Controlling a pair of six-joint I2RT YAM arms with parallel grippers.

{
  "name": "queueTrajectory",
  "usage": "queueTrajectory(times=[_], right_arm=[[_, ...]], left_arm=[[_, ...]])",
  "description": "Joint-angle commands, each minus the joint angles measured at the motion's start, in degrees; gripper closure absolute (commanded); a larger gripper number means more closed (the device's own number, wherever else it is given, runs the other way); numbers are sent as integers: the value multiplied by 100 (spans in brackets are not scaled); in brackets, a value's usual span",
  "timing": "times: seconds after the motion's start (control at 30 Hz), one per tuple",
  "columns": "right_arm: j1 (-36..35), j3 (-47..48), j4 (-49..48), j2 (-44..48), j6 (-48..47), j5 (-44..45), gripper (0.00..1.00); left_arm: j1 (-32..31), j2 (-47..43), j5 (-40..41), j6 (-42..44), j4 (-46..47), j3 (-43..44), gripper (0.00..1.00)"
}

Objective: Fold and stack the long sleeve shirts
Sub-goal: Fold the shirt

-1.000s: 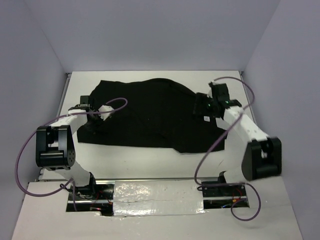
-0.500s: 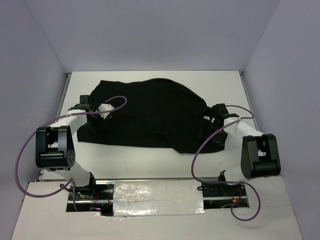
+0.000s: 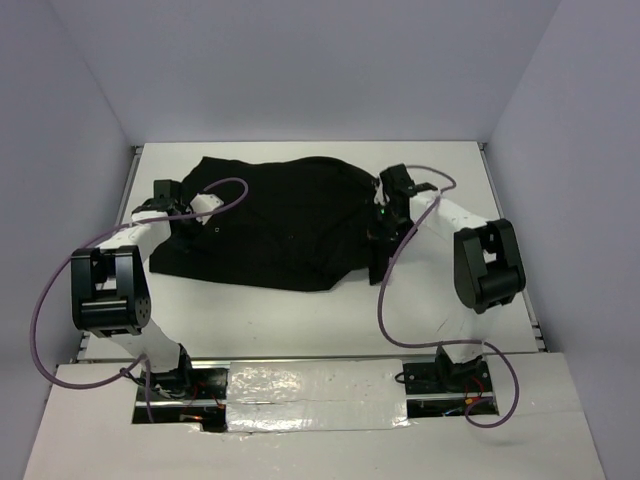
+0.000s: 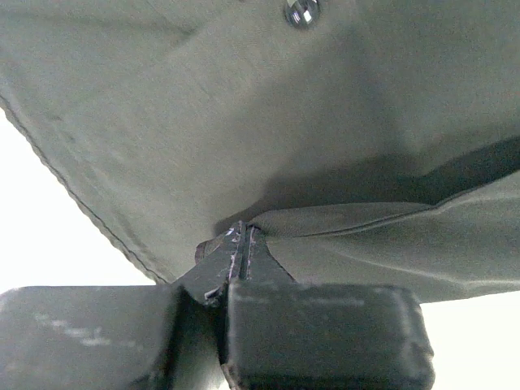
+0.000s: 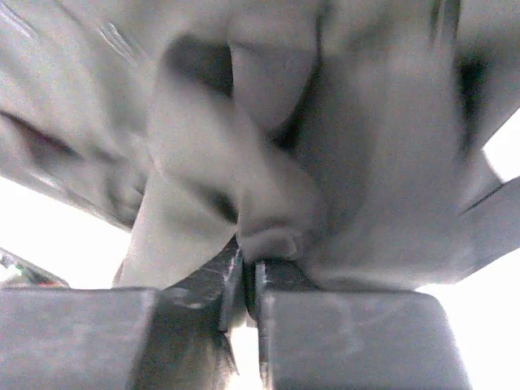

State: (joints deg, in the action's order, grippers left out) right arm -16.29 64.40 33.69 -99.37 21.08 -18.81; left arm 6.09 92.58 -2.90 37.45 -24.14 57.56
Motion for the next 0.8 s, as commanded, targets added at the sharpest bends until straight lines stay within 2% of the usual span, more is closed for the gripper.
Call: queueTrajectory(times=[0.0, 0.03, 0.07, 0.13, 0.2, 0.23, 0.3, 0.37, 0.43, 0.47, 0.5, 0.53, 0.57, 0.63, 0.67, 0.77], right_arm=[[117, 1344, 119, -564, -218, 260, 88], [248, 1564, 216, -757, -279, 342, 64], [319, 1941, 356, -1081, -402, 378, 50], [529, 2120, 419, -1198, -491, 509, 31], [601, 1937, 323, -805, -578, 693, 23], [601, 1753, 226, -507, -605, 973, 14], [584, 1025, -72, 468, -684, 1151, 11], [583, 225, -240, 1356, -623, 1292, 15], [549, -634, -415, 1918, -465, 1248, 46], [505, -857, -442, 2043, -412, 1274, 74], [478, -1068, -451, 2123, -342, 1292, 82], [461, -1383, -443, 2219, -202, 1335, 84], [426, -1500, -442, 2247, -105, 1371, 78], [390, -1763, -600, 2177, 44, 1336, 47], [390, -1782, -635, 2098, 97, 1423, 37], [390, -1668, -881, 1694, 203, 1459, 28]], left_arm=[[33, 155, -18, -124, 138, 343, 100], [24, 182, -27, -133, 138, 422, 100], [24, 243, -36, -142, 112, 466, 100], [33, 296, -27, -168, 68, 580, 100], [24, 323, -44, -186, 24, 607, 100], [33, 305, -53, -177, 23, 590, 100], [24, 261, -71, -159, 41, 546, 100], [33, 235, -53, -150, 67, 476, 100], [33, 226, -36, -150, 111, 414, 100], [33, 235, -27, -168, 111, 405, 100], [24, 226, -36, -177, 111, 396, 100], [24, 235, -44, -186, 103, 405, 100], [33, 235, -62, -203, 85, 414, 100], [24, 217, -71, -212, 59, 440, 100], [24, 208, -88, -221, 41, 458, 100], [33, 173, -88, -238, 24, 484, 100]])
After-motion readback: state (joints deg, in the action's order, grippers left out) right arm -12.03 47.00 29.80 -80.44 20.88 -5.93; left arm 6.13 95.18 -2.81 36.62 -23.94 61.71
